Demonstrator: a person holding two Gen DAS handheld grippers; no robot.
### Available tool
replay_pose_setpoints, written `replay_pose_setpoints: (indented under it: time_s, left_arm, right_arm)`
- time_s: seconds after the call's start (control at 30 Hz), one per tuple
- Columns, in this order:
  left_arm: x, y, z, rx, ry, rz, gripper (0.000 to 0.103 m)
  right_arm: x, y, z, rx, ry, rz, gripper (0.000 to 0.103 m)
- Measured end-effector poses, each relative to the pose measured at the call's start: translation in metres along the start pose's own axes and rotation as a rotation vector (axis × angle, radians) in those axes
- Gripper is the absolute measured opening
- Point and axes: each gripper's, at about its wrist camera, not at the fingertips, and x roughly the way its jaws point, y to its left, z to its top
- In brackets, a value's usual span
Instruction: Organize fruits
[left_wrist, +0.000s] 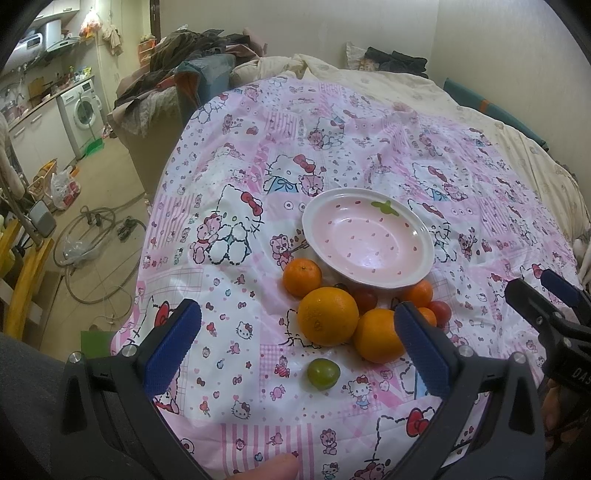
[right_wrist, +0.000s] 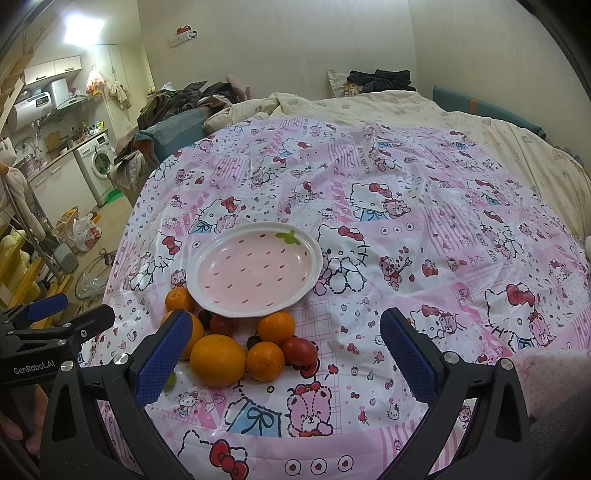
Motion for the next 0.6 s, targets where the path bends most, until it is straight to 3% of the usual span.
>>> replay_pose_setpoints:
  time_s: [0.6]
  left_arm:
    - [0.0020, 0.0014, -0.0008, -0.001, 0.004, 0.000, 0.103]
  right_arm:
    - [0.0002, -0.0014, 0.0004, 0.000, 0.000, 0.001, 0.103]
